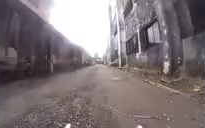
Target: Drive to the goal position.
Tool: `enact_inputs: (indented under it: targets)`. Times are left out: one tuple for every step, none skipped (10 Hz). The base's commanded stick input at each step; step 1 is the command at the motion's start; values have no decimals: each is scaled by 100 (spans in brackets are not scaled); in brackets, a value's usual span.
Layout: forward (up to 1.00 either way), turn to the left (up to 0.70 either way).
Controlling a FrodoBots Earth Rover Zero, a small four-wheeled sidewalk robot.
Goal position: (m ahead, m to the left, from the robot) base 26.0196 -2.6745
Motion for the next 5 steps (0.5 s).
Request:
enact_inputs:
  targets:
    - [70,0]
    - [70,0]
    - [70,0]
    - [70,0]
    - [70,0]
